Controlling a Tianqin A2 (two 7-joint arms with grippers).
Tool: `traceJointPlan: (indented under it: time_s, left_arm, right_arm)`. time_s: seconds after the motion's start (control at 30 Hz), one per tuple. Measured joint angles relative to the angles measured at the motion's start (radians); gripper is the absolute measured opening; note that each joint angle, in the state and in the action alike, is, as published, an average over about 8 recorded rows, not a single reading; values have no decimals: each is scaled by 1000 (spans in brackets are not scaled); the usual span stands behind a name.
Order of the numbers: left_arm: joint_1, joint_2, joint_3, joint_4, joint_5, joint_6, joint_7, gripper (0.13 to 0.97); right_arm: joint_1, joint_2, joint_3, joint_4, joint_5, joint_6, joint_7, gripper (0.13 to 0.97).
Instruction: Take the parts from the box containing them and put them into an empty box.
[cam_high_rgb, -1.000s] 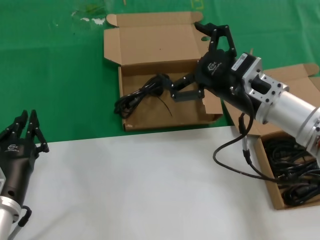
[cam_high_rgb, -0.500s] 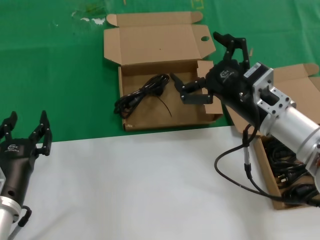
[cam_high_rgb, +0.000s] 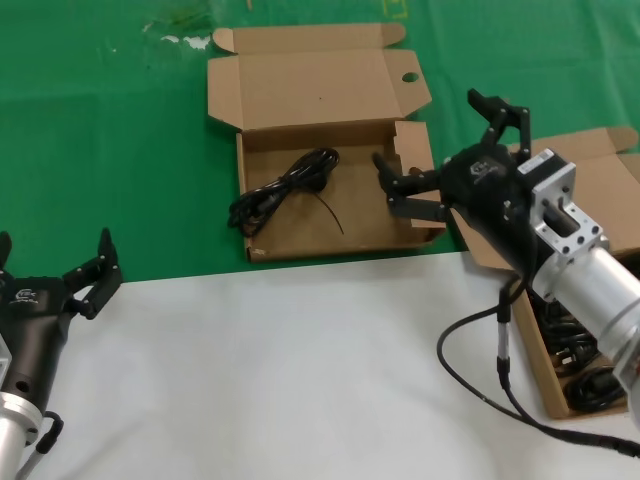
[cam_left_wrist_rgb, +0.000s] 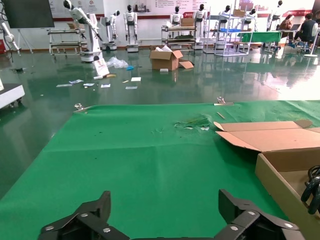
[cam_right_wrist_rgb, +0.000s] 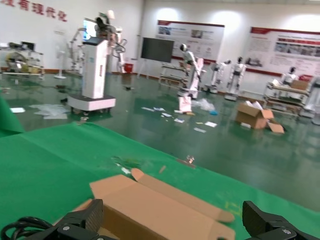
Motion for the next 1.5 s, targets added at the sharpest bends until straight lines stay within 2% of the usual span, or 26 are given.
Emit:
traceJointPlan:
  time_s: [0.27, 0.4, 0.67, 1.23, 1.5]
  left_arm:
    - [0, 0, 0, 0, 0, 0, 0, 834]
    - [0, 0, 0, 0, 0, 0, 0, 834]
    - [0, 0, 0, 0, 0, 0, 0, 933]
    - [0, 0, 0, 0, 0, 0, 0, 966]
    - [0, 0, 0, 0, 0, 0, 1, 966]
  right_arm:
    - [-56, -9, 16, 16, 19, 71, 12, 966]
    - [-84, -13, 25, 24, 28, 106, 17, 966]
    - [-141, -22, 41, 41, 47, 176, 29, 966]
    - [-257, -40, 75, 75, 85, 323, 53, 966]
    - [-274, -43, 80, 79, 91, 343, 56, 966]
